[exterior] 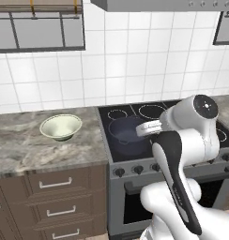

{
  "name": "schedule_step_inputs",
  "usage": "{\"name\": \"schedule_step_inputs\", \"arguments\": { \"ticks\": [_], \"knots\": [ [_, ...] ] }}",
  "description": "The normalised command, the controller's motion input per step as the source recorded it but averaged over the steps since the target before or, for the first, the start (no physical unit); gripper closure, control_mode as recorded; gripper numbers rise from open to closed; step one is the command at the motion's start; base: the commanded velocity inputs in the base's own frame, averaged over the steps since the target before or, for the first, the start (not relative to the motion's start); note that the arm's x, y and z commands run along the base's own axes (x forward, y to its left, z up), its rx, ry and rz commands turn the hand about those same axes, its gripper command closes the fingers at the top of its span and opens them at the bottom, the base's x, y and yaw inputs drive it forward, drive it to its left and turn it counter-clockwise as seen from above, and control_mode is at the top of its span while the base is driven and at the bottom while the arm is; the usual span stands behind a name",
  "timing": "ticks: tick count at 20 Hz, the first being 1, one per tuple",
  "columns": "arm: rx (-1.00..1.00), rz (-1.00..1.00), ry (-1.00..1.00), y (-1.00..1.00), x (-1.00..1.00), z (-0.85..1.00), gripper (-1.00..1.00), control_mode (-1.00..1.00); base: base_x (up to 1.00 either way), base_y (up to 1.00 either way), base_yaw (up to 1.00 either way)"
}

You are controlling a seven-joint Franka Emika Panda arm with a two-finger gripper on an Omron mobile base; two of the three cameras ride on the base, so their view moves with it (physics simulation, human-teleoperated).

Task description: Open the cabinet and move the ladle to the pot. Then close the cabinet.

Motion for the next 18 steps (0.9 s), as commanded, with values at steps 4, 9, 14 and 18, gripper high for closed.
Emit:
{"name": "schedule_step_inputs", "arguments": {
  "ticks": [4, 9, 14, 18],
  "knots": [
    [0.00, 0.00, 0.00, 0.00, 0.00, 0.00, 1.00, 1.00, -0.05, 0.40, 0.00],
    [-0.06, 0.00, 0.00, 0.14, 0.00, 0.00, 1.00, -1.00, 0.00, 0.00, 0.00],
    [-0.01, 0.00, 0.00, 0.00, 0.14, 0.00, 1.00, -1.00, 0.00, 0.00, 0.00],
    [0.00, 0.00, 0.05, 0.00, 0.35, 0.00, 1.00, -1.00, 0.00, 0.00, 0.00]
  ]
}}
